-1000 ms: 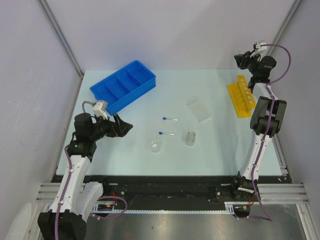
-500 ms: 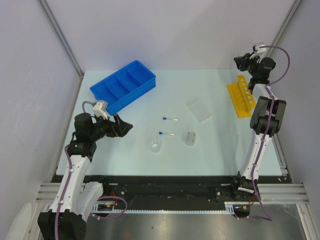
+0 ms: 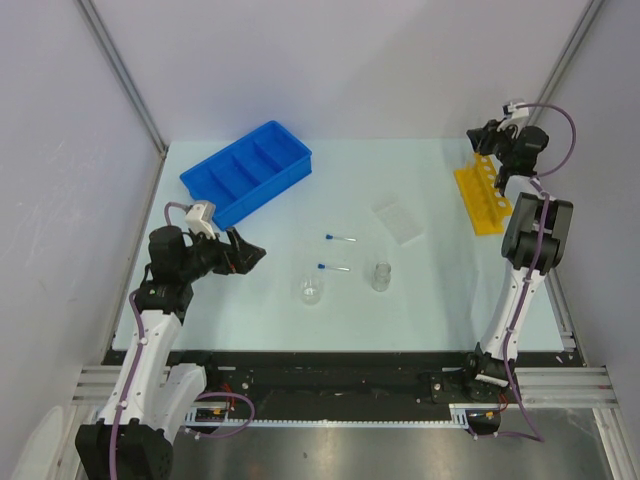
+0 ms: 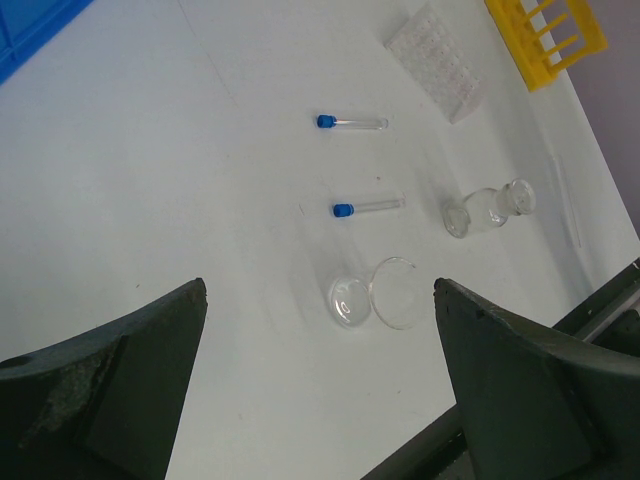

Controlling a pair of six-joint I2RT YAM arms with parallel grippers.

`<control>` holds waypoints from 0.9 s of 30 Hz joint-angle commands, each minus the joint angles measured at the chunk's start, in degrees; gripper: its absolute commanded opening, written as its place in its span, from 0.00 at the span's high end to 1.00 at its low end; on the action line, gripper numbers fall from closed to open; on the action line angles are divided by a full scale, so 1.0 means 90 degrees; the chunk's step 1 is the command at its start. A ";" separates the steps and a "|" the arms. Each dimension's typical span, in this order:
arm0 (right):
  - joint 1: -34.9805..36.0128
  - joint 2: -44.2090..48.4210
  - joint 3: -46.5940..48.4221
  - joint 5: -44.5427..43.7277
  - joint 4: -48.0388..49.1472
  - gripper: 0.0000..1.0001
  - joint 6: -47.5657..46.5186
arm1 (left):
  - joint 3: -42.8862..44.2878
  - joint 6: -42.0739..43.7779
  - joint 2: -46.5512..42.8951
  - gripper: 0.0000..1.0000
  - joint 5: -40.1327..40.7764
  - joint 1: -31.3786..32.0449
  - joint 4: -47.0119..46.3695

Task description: Organize the chemistry lab equipment

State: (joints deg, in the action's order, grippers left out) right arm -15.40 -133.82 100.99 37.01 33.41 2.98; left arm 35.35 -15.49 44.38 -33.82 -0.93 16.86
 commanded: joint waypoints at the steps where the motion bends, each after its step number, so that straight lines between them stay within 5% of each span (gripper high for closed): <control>1: -0.0066 0.0552 -0.0205 0.0067 0.0380 0.68 -0.0048 | 0.0017 0.0080 -0.0029 0.00 -0.0187 -0.0043 -0.0194; 13: -0.0115 0.1069 -0.0781 0.0174 0.0399 0.63 -0.0175 | 0.0007 0.0070 -0.0155 0.00 -0.0236 -0.0053 -0.0214; 20: -0.0223 0.1918 -0.1221 0.0321 0.0166 0.34 -0.0467 | 0.0017 0.0051 -0.0283 0.00 -0.0363 -0.0043 -0.0243; 27: -0.0515 0.3246 -0.1787 0.0847 -0.0867 0.20 -0.0711 | 0.0046 0.0051 -0.0614 0.00 -0.0285 -0.0053 -0.0204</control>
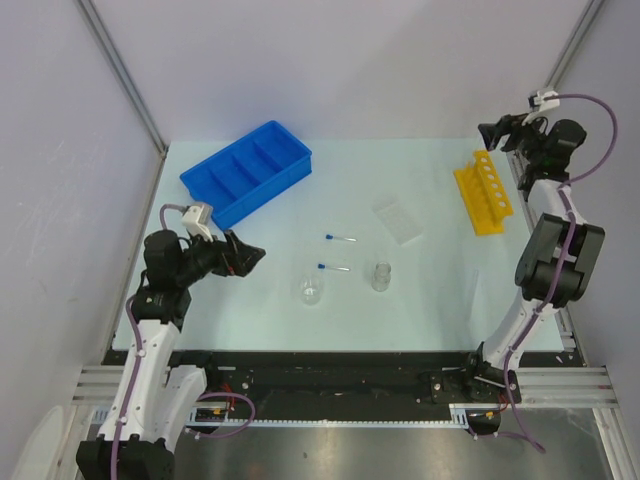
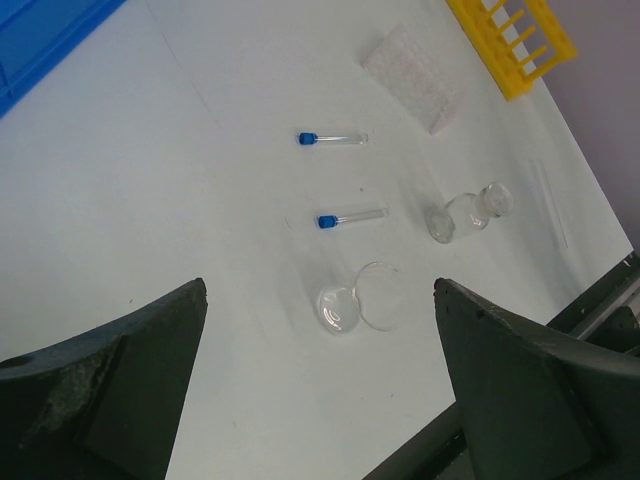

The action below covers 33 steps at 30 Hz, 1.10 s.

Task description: Organize the chemistry lab equipment

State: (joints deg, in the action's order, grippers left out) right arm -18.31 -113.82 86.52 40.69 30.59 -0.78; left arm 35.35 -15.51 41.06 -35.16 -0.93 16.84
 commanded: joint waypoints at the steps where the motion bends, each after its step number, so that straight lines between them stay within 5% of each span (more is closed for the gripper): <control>1: -0.0231 0.1200 -0.0228 0.0527 -0.0789 0.19 -0.0362 | 0.0066 0.0063 -0.0304 0.00 -0.0146 -0.0053 -0.0182; 6: -0.0281 0.2389 -0.0326 0.1482 -0.3248 0.16 -0.1318 | 0.0085 0.0004 -0.0227 0.00 -0.0399 -0.0072 -0.0191; 10: -0.0203 0.3190 -0.0336 0.1914 -0.5708 0.15 -0.3120 | 0.0193 0.0063 0.0037 0.00 -0.0664 -0.0072 0.0012; 14: -0.0027 0.3817 -0.0356 0.1633 -0.8439 0.13 -0.4596 | 0.0203 0.0132 0.0135 0.00 -0.0362 -0.0063 0.0248; 17: 0.0110 0.4091 -0.0424 0.1135 -0.9508 0.11 -0.5001 | 0.0115 0.0063 0.0135 0.00 -0.0410 -0.0053 0.0170; 24: 0.0130 0.4102 -0.0941 -0.0152 -1.0566 0.09 -0.5099 | 0.0017 -0.0054 -0.0118 0.00 -0.0430 -0.0034 0.0063; 33: 0.0666 0.3342 -0.1459 -0.1902 -1.0391 0.14 -0.4202 | 0.0017 -0.0054 -0.0021 0.00 -0.0400 0.0219 0.0111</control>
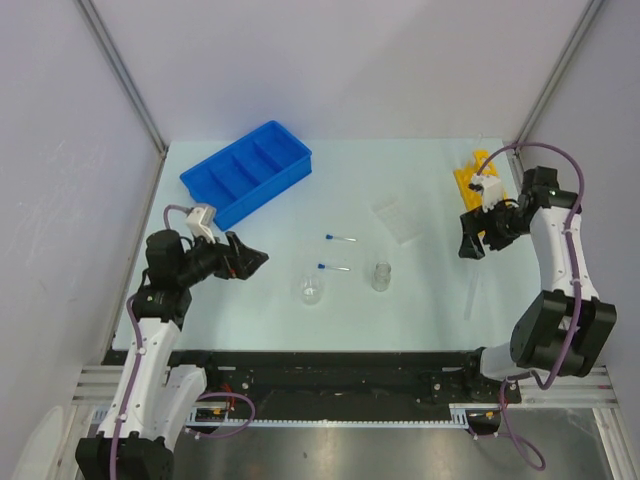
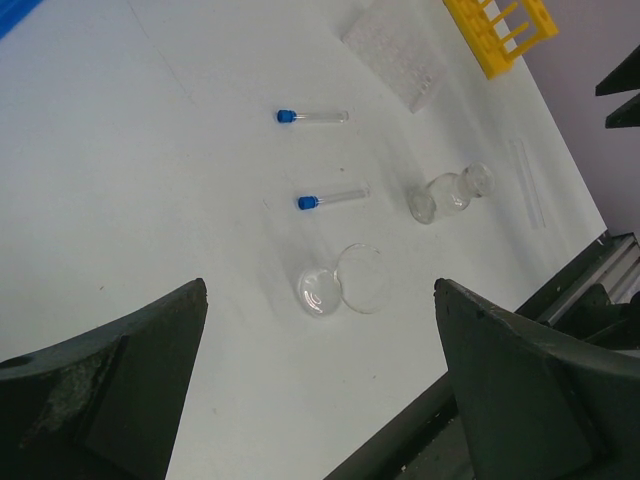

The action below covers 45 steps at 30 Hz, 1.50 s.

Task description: Organize the chemistry lab equipment

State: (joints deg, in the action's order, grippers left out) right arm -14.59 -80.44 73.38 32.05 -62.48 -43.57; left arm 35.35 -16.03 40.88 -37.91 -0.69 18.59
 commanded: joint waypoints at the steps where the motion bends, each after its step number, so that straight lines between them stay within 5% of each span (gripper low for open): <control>1: 0.0312 -0.0465 -0.0009 -0.1138 -0.0002 0.14 0.0922 | 0.0007 -0.0006 -0.0002 0.00 -0.0104 0.0213 -0.0083; 9: 0.0381 -0.1324 -0.0341 -0.2360 0.0155 0.17 0.1823 | 0.0007 -0.0006 -0.0051 0.00 -0.0055 0.0213 -0.0083; 20: 0.0303 -0.2652 -0.0507 -0.2838 0.0916 0.37 0.2497 | 0.0007 -0.0006 0.0067 0.00 -0.0055 0.0213 -0.0073; 45: 0.1259 -0.3161 -0.0644 -0.3503 0.1405 0.75 0.2976 | -0.0002 -0.0006 -0.0070 0.00 -0.0036 0.0213 -0.0083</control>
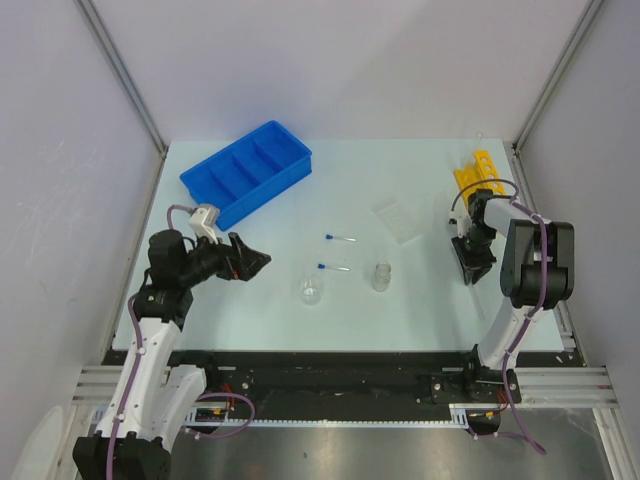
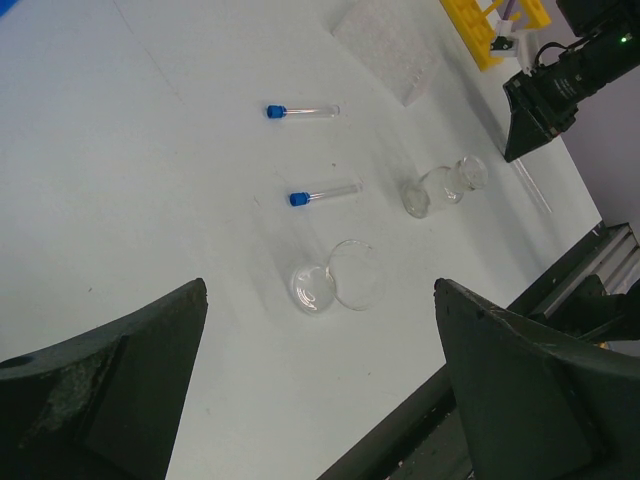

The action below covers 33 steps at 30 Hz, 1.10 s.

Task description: Organize the chemistry lab equipment

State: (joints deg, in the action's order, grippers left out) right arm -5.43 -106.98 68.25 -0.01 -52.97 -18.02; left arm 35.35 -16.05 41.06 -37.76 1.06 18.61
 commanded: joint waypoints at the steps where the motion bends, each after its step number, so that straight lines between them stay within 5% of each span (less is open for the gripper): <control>1: 0.0271 -0.0203 -0.0073 0.0089 0.0377 0.77 0.0147 | -0.0002 -0.0003 -0.0080 0.00 -0.0053 0.0019 -0.0085; 6: 0.0320 -0.0028 -0.0073 0.0537 0.0495 0.86 0.0098 | -0.0002 -0.0003 -0.0089 0.00 -0.0014 0.0019 -0.0076; 18: -0.0051 0.1134 0.0238 0.2335 0.0973 0.87 -0.0321 | -0.0002 -0.0003 0.0018 0.00 -0.0131 0.0019 -0.0164; 33: -0.0793 0.1857 0.2239 0.3253 0.1996 0.86 -0.0176 | -0.0002 -0.0003 0.0184 0.00 -0.0102 0.0019 -0.0193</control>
State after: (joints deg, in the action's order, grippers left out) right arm -10.70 -92.31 82.59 25.58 -41.85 -21.87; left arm 35.35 -16.05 42.50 -37.76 1.10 18.57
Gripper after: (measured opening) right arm 0.230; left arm 0.996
